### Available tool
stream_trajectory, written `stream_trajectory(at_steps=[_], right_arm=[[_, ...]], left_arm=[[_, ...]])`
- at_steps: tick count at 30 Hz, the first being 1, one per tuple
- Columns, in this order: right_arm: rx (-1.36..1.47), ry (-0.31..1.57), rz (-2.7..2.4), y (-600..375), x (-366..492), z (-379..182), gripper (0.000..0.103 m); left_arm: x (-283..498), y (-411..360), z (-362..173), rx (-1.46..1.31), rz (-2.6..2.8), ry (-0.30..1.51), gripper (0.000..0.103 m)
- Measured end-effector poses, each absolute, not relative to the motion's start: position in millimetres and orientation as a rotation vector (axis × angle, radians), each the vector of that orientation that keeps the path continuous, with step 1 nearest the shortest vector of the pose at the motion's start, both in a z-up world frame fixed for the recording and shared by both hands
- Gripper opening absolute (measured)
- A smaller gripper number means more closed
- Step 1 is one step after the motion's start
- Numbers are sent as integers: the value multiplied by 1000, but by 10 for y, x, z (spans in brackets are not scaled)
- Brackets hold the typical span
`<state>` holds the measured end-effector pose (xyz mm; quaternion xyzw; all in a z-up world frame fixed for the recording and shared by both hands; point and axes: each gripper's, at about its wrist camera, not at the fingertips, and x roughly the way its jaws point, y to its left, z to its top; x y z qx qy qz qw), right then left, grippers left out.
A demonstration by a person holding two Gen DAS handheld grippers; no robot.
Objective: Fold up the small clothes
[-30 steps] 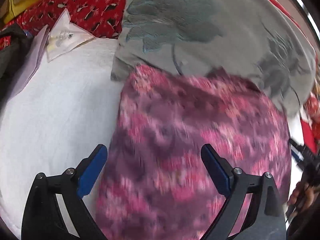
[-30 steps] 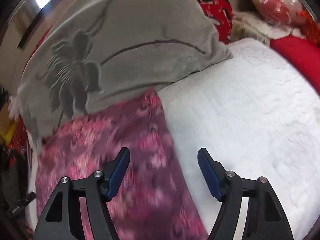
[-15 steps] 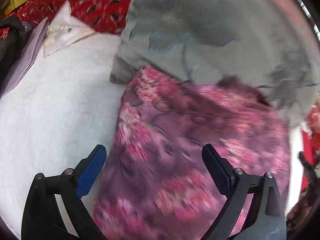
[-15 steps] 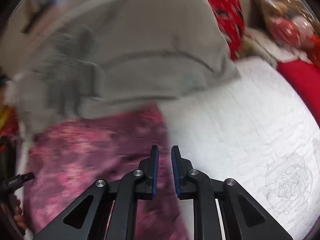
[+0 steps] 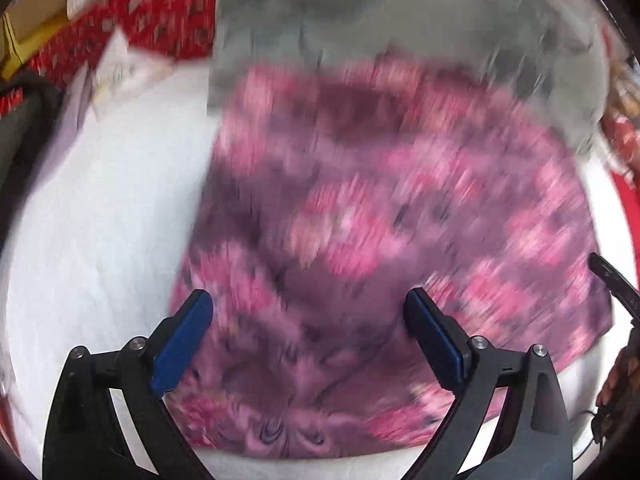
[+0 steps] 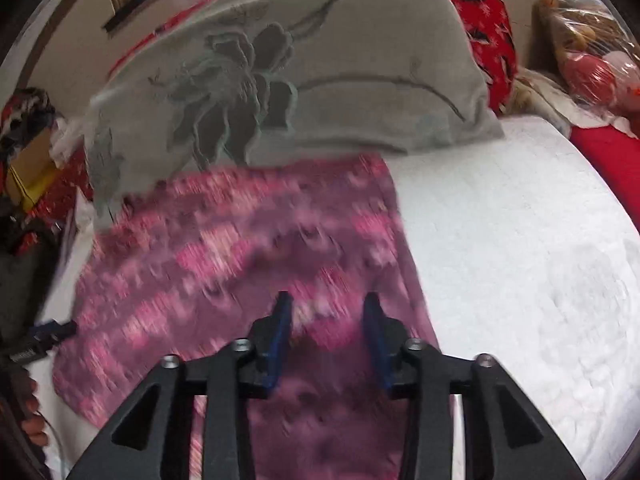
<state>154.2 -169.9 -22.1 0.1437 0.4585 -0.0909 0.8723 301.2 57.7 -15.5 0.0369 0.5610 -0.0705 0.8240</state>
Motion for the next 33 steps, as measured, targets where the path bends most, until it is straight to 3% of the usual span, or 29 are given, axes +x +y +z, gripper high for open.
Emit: stream_trajectory(at_steps=[7,12,23,30,33], right_arm=[[284,949,-179,-1535,1315,-4,46],[198,981,34,-795,1284,-37,46],[-360,930,419,1326,1183,-243,51],[-583,797,320,1906,1385,-435,59],[-647,752,237,2005,1548,-513,55]], left_arm=[[3013,968,28,-115,-179,1227,99],[3164,1389,135,-190,-145,1255,99],[3148,2026,-60,-353,-142,1341,99],[3269,2055,-51,-302,-176,1365,99],[3331,2047,-57,-298,-197,1380,99]])
